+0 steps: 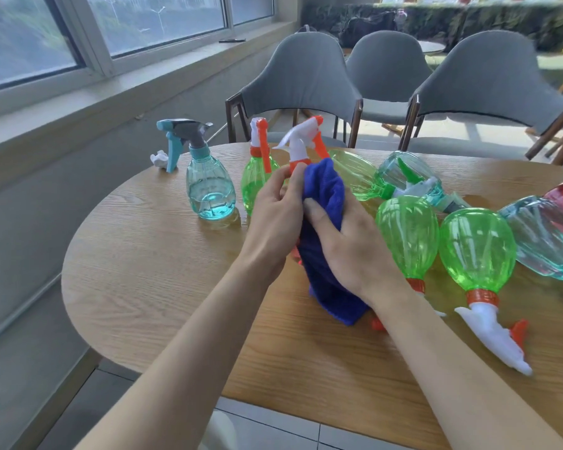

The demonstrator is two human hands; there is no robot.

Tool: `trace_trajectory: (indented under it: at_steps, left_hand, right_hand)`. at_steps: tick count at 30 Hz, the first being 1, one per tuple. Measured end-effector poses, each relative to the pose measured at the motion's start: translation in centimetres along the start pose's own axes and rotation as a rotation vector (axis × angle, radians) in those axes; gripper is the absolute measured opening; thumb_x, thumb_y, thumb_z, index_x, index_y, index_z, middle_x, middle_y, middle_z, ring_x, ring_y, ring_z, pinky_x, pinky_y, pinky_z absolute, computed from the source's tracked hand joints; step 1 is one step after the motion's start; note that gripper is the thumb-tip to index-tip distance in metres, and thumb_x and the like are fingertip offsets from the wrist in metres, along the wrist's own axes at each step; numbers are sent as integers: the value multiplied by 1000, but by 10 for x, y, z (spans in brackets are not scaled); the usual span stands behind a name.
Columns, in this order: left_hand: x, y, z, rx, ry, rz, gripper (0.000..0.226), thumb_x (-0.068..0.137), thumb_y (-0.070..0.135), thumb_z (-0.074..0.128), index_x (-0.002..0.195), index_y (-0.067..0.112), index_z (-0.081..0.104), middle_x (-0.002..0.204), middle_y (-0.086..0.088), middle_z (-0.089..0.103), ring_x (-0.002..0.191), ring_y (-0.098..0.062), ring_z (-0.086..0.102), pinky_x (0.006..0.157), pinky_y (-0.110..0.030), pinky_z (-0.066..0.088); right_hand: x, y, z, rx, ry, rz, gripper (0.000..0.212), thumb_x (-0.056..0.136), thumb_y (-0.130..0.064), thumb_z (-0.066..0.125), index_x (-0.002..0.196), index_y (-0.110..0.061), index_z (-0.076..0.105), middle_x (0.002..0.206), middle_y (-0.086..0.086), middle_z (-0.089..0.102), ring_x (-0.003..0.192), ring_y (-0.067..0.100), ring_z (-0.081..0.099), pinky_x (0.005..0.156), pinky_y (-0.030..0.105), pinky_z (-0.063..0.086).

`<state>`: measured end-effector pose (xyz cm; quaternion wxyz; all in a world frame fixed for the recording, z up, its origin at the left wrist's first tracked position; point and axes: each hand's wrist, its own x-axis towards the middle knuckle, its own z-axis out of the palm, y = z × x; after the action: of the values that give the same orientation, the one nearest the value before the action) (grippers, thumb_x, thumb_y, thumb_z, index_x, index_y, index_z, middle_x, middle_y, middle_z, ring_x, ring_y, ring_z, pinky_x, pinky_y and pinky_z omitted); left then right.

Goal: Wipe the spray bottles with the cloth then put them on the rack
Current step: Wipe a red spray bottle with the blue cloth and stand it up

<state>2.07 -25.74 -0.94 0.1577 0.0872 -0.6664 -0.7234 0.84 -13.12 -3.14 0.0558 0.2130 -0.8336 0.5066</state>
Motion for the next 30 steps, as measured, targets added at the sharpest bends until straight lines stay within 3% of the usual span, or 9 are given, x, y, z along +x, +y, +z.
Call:
trace_trajectory:
  at_steps: [4, 7, 9, 14, 18, 21, 25, 27, 30]
  left_hand:
    - [-5, 1, 6, 27, -26, 44, 18, 113, 39, 53, 115, 34, 71, 105, -1, 80, 91, -7, 73, 88, -33, 62]
    - [-1, 0, 6, -3, 41, 26, 29, 112, 43, 53, 127, 27, 72, 110, -1, 79, 101, -9, 74, 95, -35, 62]
    - [1, 0, 4, -53, 84, -4, 41, 112, 45, 52, 140, 20, 67, 117, 0, 78, 107, -12, 74, 98, -34, 60]
    - [-4, 4, 10, -38, 78, 53, 29, 113, 40, 53, 125, 21, 72, 107, 2, 79, 98, -11, 75, 95, -35, 61]
    - [-6, 5, 12, 6, 5, 62, 22, 113, 38, 53, 119, 29, 72, 107, 6, 80, 101, -6, 75, 92, -33, 63]
    - [-6, 10, 5, 49, -110, 65, 25, 112, 35, 55, 128, 26, 73, 113, 8, 80, 110, -6, 74, 98, -31, 61]
    - [-5, 11, -1, 70, -214, 112, 27, 111, 35, 59, 131, 25, 74, 123, -13, 76, 120, -34, 70, 107, -53, 57]
    - [-7, 9, 1, 52, -184, 121, 27, 111, 35, 59, 131, 26, 74, 123, -18, 74, 118, -38, 70, 106, -57, 57]
    - [-7, 10, 4, -9, -64, 134, 26, 112, 34, 57, 125, 22, 76, 119, -11, 77, 113, -18, 74, 107, -50, 57]
  right_hand:
    - [5, 0, -13, 252, 10, 216, 52, 109, -58, 44, 100, -17, 73, 83, 0, 75, 83, 15, 71, 86, 41, 53]
    - [-5, 3, -2, 44, 45, 6, 36, 108, -52, 51, 132, -29, 65, 113, -13, 71, 107, 3, 66, 98, 31, 50]
    - [-9, 3, 4, -114, 56, -153, 52, 106, -47, 55, 153, -27, 49, 136, -8, 61, 125, 7, 58, 108, 27, 44]
    - [-2, -4, -9, 81, 65, 44, 23, 105, -53, 57, 120, -36, 61, 106, -14, 71, 98, -1, 65, 90, 29, 51]
    - [1, -5, -16, 180, 56, 112, 28, 106, -58, 53, 111, -35, 68, 92, -15, 74, 87, -7, 66, 75, 9, 45]
    - [2, -7, -18, 223, 52, 58, 19, 107, -47, 58, 118, -36, 68, 99, -16, 75, 94, -8, 67, 82, 7, 47]
    - [7, -10, -25, 600, 49, 221, 22, 105, -44, 64, 116, -30, 76, 106, -7, 81, 100, 13, 77, 100, 43, 58]
    - [5, -14, -22, 618, 70, 241, 20, 105, -43, 64, 115, -30, 76, 101, -7, 81, 94, 11, 77, 93, 37, 59]
    - [-4, -15, -10, 397, 81, 49, 23, 106, -40, 63, 128, -33, 67, 112, -12, 76, 106, 3, 71, 95, 25, 54]
